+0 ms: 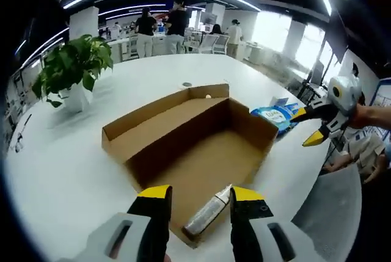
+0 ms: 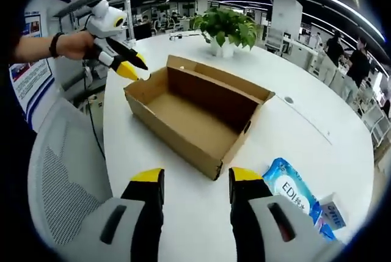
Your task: Operate the shoe box by opening the lid, removing the specified soft item, and placing it in the target area until the item is outside and the box remains undamaged.
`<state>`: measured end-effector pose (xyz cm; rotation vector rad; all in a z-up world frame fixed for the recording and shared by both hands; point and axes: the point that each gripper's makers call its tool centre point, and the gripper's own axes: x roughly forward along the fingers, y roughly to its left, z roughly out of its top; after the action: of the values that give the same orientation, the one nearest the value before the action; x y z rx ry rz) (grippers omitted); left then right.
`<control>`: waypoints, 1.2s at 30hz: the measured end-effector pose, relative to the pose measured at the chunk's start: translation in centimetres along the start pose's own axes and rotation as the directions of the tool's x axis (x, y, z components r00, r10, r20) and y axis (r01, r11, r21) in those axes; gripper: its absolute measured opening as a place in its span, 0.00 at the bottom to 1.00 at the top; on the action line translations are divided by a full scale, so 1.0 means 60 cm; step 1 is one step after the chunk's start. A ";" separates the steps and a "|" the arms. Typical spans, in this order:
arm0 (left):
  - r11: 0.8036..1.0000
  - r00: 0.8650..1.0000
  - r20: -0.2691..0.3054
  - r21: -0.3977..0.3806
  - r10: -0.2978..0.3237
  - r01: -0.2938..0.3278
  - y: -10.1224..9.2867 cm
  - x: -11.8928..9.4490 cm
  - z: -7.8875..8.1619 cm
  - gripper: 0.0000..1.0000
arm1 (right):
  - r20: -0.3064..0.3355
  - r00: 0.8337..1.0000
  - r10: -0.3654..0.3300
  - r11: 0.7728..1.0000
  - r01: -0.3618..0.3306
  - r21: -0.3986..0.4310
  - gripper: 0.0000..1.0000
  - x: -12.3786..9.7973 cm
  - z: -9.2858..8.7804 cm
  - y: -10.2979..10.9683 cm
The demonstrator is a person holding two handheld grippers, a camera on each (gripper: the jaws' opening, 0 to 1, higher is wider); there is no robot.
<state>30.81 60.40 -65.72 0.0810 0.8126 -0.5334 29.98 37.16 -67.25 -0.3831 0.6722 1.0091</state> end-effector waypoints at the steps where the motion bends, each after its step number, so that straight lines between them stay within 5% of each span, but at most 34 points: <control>1: 1.000 1.000 -0.020 0.025 -0.004 0.005 0.002 0.006 -0.001 0.39 | 0.002 1.000 -0.008 1.000 0.008 0.011 0.42 -0.004 -0.004 -0.004; 17: 0.970 0.974 -0.218 0.216 -0.061 0.110 -0.001 0.083 -0.040 0.39 | 0.076 0.983 -0.164 0.974 0.149 0.171 0.43 -0.088 -0.026 -0.051; 26: 0.880 0.937 -0.338 0.415 -0.086 0.230 -0.015 0.110 -0.070 0.38 | 0.092 0.968 -0.234 0.947 0.206 0.247 0.43 -0.130 -0.045 -0.063; 36: 0.853 0.901 -0.396 0.394 -0.177 0.341 -0.029 0.140 -0.072 0.40 | 0.099 0.957 -0.273 0.929 0.235 0.287 0.43 -0.159 -0.055 -0.054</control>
<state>31.83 56.51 -74.44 0.5181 1.0373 -0.9890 28.31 27.50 -63.28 -0.1515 0.6094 0.6768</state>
